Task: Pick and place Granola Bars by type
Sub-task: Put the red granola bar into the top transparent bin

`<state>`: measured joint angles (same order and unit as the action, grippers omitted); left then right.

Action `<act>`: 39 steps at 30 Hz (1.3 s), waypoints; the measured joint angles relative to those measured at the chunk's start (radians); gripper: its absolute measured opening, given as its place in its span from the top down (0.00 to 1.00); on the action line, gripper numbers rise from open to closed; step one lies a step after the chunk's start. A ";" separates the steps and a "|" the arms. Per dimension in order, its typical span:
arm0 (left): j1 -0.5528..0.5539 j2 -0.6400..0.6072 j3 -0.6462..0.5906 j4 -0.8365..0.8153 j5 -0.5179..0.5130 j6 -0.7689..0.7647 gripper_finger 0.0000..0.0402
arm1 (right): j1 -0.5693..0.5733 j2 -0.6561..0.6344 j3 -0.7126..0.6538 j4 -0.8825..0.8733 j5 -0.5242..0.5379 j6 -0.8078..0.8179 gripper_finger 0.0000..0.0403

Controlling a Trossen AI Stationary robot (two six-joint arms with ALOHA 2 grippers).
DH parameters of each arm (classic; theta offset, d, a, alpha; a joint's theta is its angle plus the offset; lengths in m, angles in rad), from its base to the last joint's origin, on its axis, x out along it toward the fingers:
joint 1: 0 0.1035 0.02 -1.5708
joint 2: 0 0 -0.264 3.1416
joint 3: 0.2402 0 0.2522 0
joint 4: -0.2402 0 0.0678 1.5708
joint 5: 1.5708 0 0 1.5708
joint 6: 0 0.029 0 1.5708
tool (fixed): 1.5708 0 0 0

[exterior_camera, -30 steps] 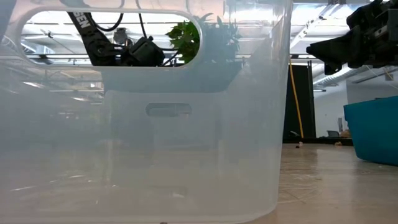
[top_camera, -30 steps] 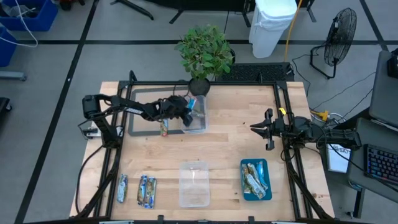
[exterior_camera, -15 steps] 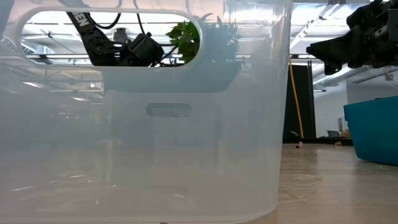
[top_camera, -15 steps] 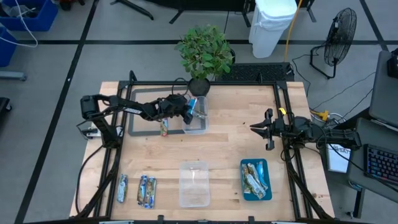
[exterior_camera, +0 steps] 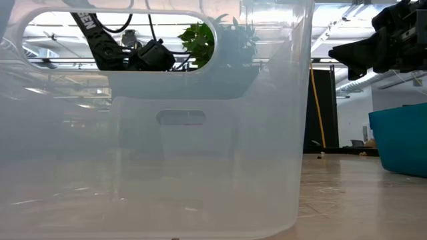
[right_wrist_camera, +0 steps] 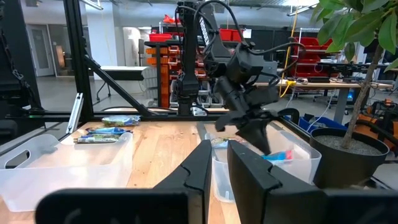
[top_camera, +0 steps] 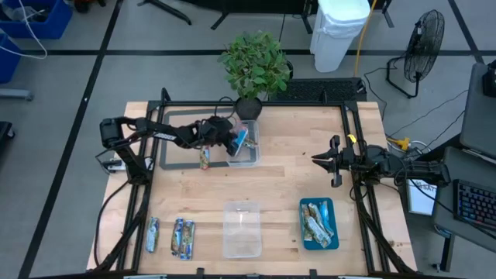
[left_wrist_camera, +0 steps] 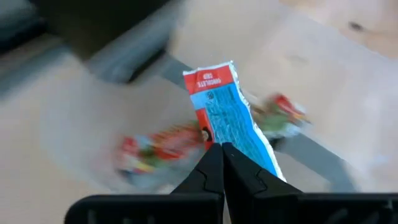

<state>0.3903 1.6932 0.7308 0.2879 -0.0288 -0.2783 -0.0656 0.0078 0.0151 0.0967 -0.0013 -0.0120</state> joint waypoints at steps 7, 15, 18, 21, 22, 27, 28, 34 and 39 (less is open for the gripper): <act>-0.030 -0.004 0.000 -0.032 0.134 -0.032 0.99 | 0.000 0.000 0.000 0.000 0.000 0.000 0.89; -0.089 -0.173 -0.001 -0.035 0.107 0.051 0.99 | 0.000 0.000 0.000 0.000 0.000 0.000 0.89; -0.113 -0.272 0.000 -0.150 0.099 0.034 0.99 | 0.000 0.000 0.000 0.000 0.000 0.000 0.89; -0.141 -0.367 0.000 -0.352 0.023 -0.036 0.99 | 0.000 0.000 0.000 0.000 0.000 0.000 0.89; -0.151 -0.398 0.000 -0.440 -0.033 -0.072 0.99 | 0.000 0.000 0.000 0.000 0.000 0.000 0.89; -0.193 -0.499 0.000 -0.866 -0.259 -0.377 0.99 | 0.000 0.000 0.000 0.000 0.000 0.000 0.89; -0.200 -0.505 0.000 -0.929 -0.273 -0.446 0.99 | 0.000 0.000 0.000 0.000 0.000 0.000 0.89; -0.223 -0.474 -0.016 -1.032 -0.273 -0.632 0.96 | 0.000 0.000 0.000 0.000 0.000 0.000 0.89; -0.217 -0.411 -0.018 -0.990 -0.159 -0.611 0.88 | 0.000 0.000 0.000 0.002 0.000 0.000 0.89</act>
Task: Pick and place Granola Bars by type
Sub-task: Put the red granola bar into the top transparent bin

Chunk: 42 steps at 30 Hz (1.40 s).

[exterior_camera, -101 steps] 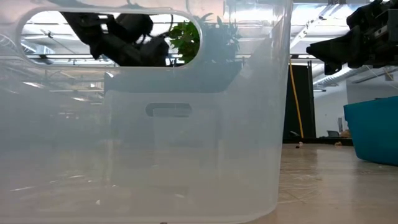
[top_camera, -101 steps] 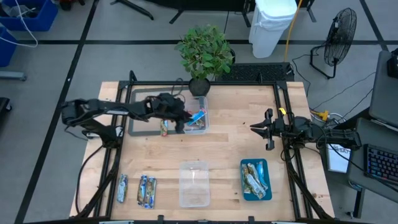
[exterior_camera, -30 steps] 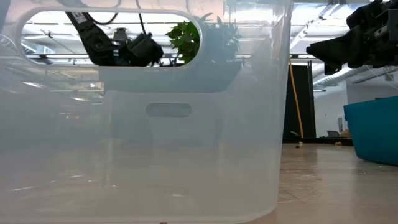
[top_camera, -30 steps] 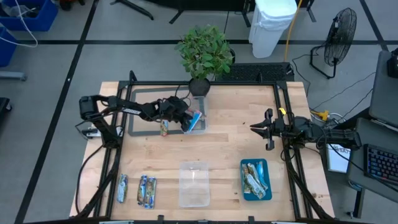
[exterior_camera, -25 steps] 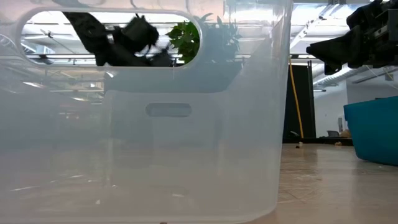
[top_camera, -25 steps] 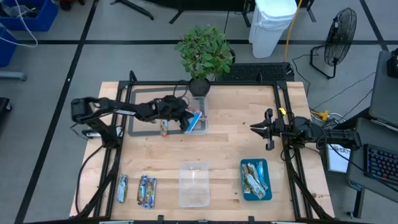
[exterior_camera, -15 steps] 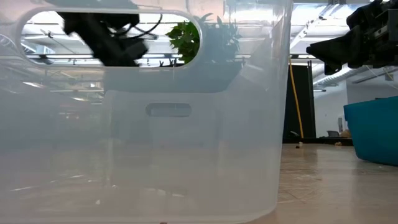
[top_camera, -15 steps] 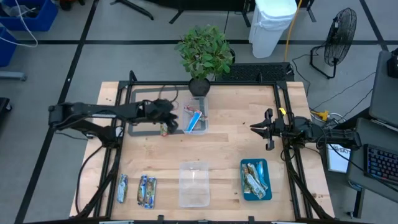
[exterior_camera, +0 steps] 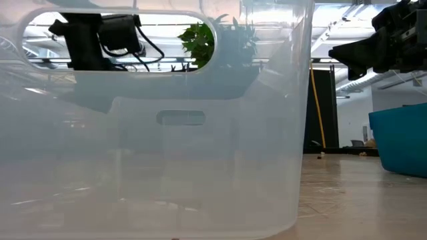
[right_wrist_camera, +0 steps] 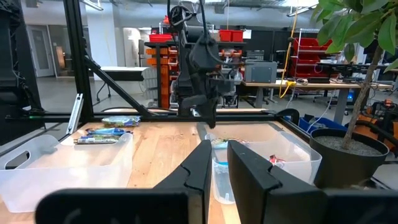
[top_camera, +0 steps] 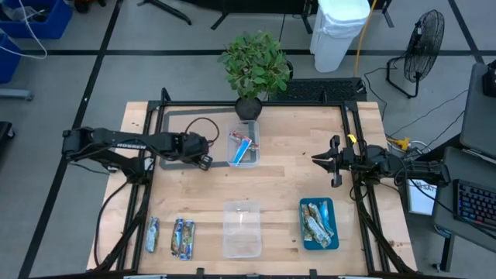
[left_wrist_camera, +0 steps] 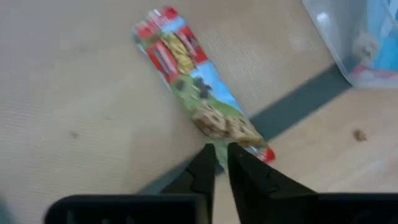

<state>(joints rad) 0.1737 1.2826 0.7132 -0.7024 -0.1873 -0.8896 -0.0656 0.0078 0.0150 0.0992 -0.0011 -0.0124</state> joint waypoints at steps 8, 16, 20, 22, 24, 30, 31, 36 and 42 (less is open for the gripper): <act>0.059 0.073 0.000 0.015 0.058 -0.001 0.63 | 0.000 0.000 0.000 0.001 0.000 0.000 0.89; 0.112 0.116 0.000 0.019 0.056 0.002 0.55 | 0.000 0.000 0.000 0.001 0.000 0.000 0.89; 0.124 0.148 0.000 0.025 0.057 0.019 0.56 | 0.000 0.000 0.000 0.001 0.000 0.000 0.89; 0.130 0.161 0.000 0.039 0.057 0.021 0.58 | 0.000 0.000 0.000 0.001 0.000 0.000 0.89; 0.133 0.175 0.000 0.058 0.057 0.024 0.59 | 0.000 0.000 0.000 0.001 0.000 0.000 0.89; 0.133 0.184 0.001 0.118 0.096 0.073 0.63 | 0.000 0.000 0.000 0.001 0.000 0.000 0.89; 0.133 0.184 0.001 0.125 0.106 0.074 0.64 | 0.000 0.000 0.000 0.001 0.000 0.000 0.89; 0.133 0.184 0.001 0.130 0.135 0.095 0.68 | 0.000 0.000 0.000 0.001 0.000 0.000 0.89; 0.133 0.184 0.001 0.133 0.136 0.102 0.77 | 0.000 0.000 0.000 0.001 0.000 0.000 0.89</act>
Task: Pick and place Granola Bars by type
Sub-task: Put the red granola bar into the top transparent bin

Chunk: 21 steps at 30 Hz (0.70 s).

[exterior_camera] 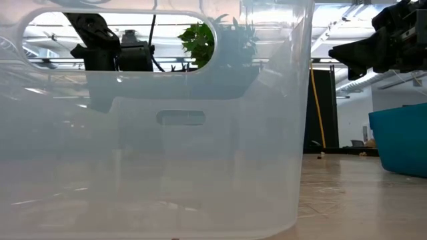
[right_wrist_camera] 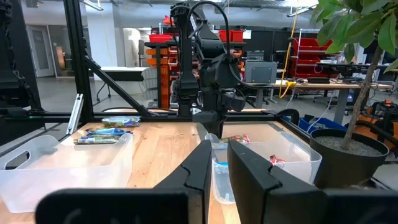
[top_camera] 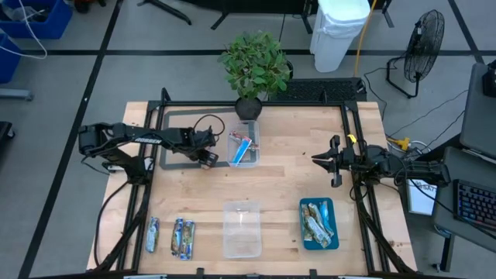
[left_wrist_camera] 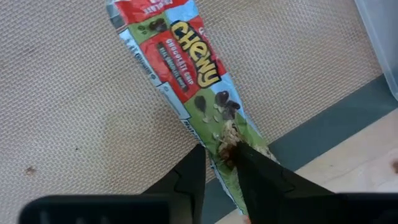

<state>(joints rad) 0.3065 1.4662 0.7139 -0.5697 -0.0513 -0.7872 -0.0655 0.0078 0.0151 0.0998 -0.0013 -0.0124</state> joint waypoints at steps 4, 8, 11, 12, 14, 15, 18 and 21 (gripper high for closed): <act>0.000 0.000 0.000 0.000 0.002 0.013 0.89 | 0.000 0.000 0.000 0.000 0.000 0.000 0.89; 0.000 0.000 0.000 0.003 -0.005 0.026 0.98 | 0.000 0.000 0.000 0.000 0.000 0.000 0.89; -0.001 0.000 0.000 0.005 -0.021 0.038 0.97 | 0.000 0.000 0.000 0.000 0.000 0.000 0.89; -0.001 0.000 0.000 0.005 -0.024 0.044 0.98 | 0.000 0.000 0.000 0.000 0.000 0.000 0.89; -0.001 -0.006 0.000 0.005 -0.032 0.050 0.99 | 0.000 0.000 0.000 0.000 0.000 0.000 0.89; -0.001 -0.011 0.000 0.005 -0.040 0.052 0.99 | 0.000 0.000 0.000 0.000 0.000 0.000 0.89; 0.000 -0.035 0.000 0.011 -0.047 0.071 0.99 | 0.000 0.000 0.000 0.000 0.000 0.000 0.89; -0.001 -0.069 0.000 0.023 -0.048 0.076 0.99 | 0.000 0.000 0.000 0.000 0.000 0.000 0.89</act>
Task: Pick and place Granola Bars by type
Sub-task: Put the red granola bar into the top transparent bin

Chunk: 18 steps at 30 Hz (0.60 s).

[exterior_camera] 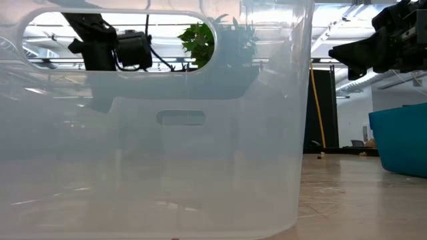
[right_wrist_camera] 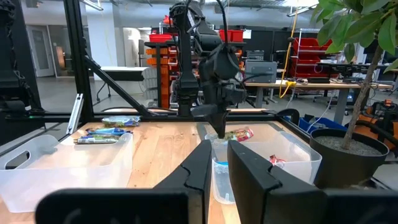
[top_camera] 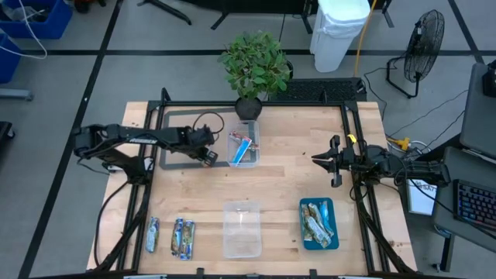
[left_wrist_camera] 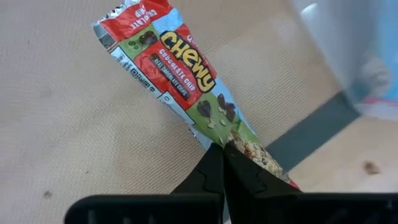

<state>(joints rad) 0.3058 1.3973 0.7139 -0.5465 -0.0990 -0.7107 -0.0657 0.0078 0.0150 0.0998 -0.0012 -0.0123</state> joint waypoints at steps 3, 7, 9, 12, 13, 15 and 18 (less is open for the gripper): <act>0.001 -0.044 0.000 0.000 -0.003 0.012 0.99 | 0.000 0.000 0.000 0.000 0.000 0.000 0.89; 0.001 -0.100 0.000 0.001 -0.007 0.026 0.99 | 0.000 0.000 0.000 0.000 0.000 0.000 0.89; 0.001 -0.129 0.000 0.001 -0.012 0.033 0.99 | 0.000 0.000 0.000 0.000 0.000 0.000 0.89; 0.000 -0.170 0.000 0.002 -0.015 0.047 1.00 | 0.000 0.000 0.000 0.000 0.000 0.000 0.89; 0.000 -0.184 0.000 0.001 -0.016 0.050 1.00 | 0.000 0.000 0.000 0.000 0.000 0.000 0.89; 0.000 -0.212 0.000 0.004 -0.017 0.054 0.99 | 0.000 0.000 0.000 0.000 0.000 0.000 0.89; 0.001 -0.254 0.000 0.007 -0.018 0.086 1.00 | 0.000 0.000 0.000 0.000 0.000 0.000 0.89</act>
<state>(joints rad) 0.3065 1.1431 0.7139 -0.5392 -0.1165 -0.6247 -0.0654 0.0075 0.0147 0.0998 -0.0010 -0.0121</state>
